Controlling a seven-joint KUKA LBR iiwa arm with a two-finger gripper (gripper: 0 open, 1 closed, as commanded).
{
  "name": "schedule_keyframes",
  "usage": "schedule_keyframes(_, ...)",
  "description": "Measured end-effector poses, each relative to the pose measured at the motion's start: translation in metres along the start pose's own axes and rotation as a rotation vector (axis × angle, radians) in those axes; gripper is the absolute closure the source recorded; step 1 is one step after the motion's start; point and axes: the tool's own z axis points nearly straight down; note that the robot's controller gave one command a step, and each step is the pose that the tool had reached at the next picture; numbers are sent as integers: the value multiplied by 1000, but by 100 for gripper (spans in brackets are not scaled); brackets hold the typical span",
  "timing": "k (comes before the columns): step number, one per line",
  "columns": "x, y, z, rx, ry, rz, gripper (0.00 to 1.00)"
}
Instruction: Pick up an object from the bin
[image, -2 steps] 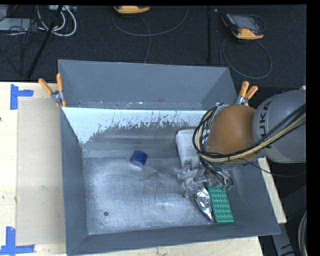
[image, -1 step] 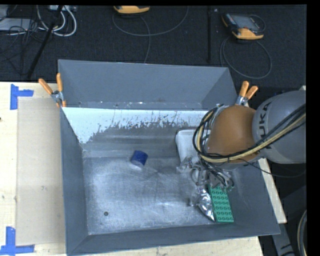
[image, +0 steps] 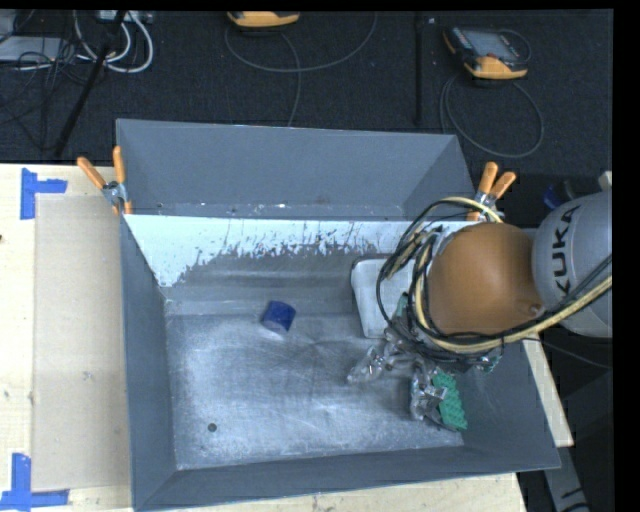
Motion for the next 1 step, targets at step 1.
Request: schedule_keyframes(1,4,19,17,7,-3,-191,0)
